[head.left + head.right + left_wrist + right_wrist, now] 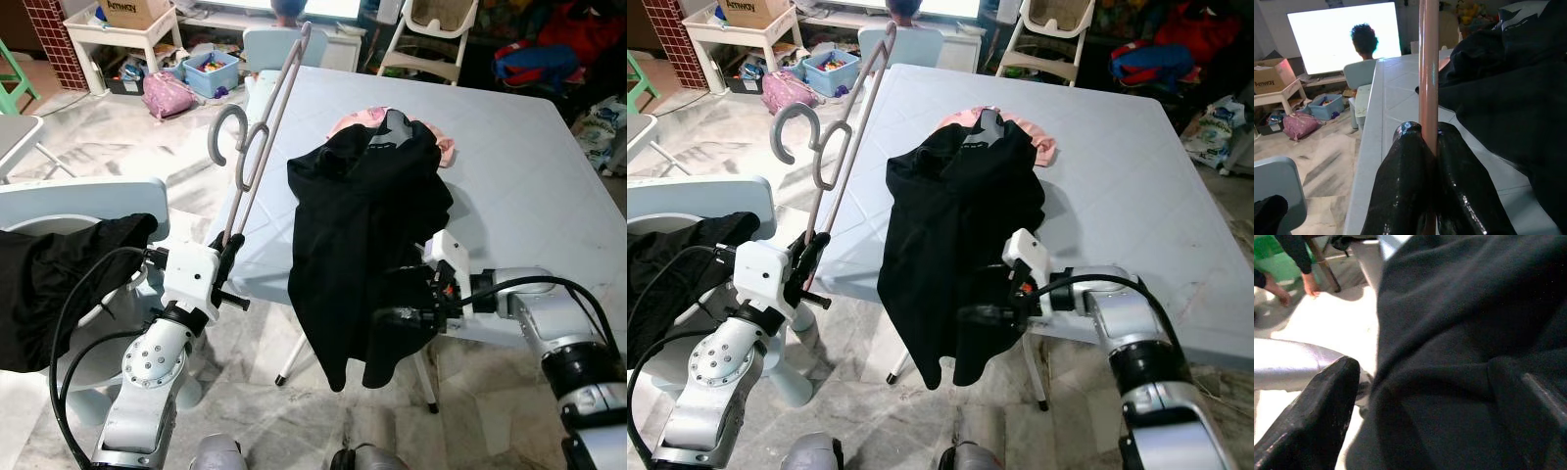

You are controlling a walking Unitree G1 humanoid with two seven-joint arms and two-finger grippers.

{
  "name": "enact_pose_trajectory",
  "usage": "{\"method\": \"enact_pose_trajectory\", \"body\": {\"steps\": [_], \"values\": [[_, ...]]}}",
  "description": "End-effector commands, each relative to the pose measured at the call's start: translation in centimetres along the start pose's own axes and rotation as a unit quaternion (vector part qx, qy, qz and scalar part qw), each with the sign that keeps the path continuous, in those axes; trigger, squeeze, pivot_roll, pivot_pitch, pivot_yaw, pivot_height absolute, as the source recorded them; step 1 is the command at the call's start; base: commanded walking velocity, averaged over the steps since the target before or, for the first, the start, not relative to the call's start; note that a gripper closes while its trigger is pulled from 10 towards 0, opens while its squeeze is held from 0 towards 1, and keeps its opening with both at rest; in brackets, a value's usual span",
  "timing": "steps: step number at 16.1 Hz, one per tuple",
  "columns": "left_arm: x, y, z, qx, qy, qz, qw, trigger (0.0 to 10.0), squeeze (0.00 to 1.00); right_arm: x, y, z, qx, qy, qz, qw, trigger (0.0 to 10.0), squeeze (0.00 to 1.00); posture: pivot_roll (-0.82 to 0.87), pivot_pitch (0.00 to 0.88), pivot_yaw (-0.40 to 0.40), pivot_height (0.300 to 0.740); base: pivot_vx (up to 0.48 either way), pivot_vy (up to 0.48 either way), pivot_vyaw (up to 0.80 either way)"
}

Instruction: Hang hanger

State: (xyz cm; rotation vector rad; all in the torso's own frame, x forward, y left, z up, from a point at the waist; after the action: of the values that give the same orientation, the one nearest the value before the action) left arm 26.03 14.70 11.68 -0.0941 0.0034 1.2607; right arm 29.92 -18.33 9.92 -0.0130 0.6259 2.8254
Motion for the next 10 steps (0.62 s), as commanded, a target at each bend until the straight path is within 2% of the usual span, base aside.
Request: {"method": "enact_pose_trajectory", "body": {"steps": [1,3,4,5,7,8,10], "values": [[-0.5,-0.1,0.3,-0.003,-0.004,-0.014,1.0,10.0,0.0,0.5,-0.8,-0.3,0.003,-0.015,0.007,1.0,10.0,1.0,0.06,0.029,-0.035,0.74,0.0,0.0,0.0],[-0.5,-0.2,0.4,-0.004,-0.005,-0.015,1.0,10.0,0.0,-0.2,-1.4,-0.9,0.024,-0.024,-0.035,0.999,10.0,1.0,0.06,0.032,-0.036,0.74,0.0,0.0,0.0],[-0.5,-0.2,0.4,-0.003,-0.005,-0.015,1.0,10.0,0.0,-1.1,-1.7,-1.4,0.05,-0.015,-0.079,0.996,10.0,1.0,0.06,0.032,-0.036,0.74,0.0,0.0,0.0],[-0.5,-0.2,0.4,-0.004,-0.005,-0.014,1.0,10.0,0.0,-3.5,-1.7,-1.7,0.086,-0.027,-0.191,0.977,10.0,1.0,0.07,0.034,-0.041,0.74,0.0,0.0,0.0],[-0.4,-0.1,0.3,-0.004,-0.005,-0.011,1.0,10.0,0.0,-5.7,-0.5,-1.6,0.123,-0.046,-0.307,0.943,10.0,1.0,0.07,0.034,-0.05,0.74,0.0,0.0,0.0],[-0.4,-0.1,0.3,-0.004,-0.005,-0.01,1.0,10.0,0.0,-6.1,-0.3,-1.6,0.132,-0.04,-0.326,0.935,10.0,1.0,0.07,0.034,-0.05,0.74,0.0,0.0,0.0],[-0.5,-0.1,0.3,-0.005,-0.004,-0.009,1.0,10.0,0.0,-7.5,0.8,-1.6,0.175,-0.034,-0.418,0.891,10.0,1.0,0.07,0.033,-0.054,0.74,0.0,0.0,0.0]]}}
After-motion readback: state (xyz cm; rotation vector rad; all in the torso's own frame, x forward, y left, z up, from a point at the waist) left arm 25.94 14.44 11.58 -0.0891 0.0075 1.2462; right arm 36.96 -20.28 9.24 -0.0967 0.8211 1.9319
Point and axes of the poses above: a point about 5 cm out from each wrist's last joint towards the gripper, its own y axis pointing back from the gripper into the wrist, its own z axis along the axis of the wrist's last joint, x = y × z, the point moved 1 cm from there along -y, pointing out of the wrist towards the gripper, and after that the axes turned 13 degrees about y, right-handed, at the moved point
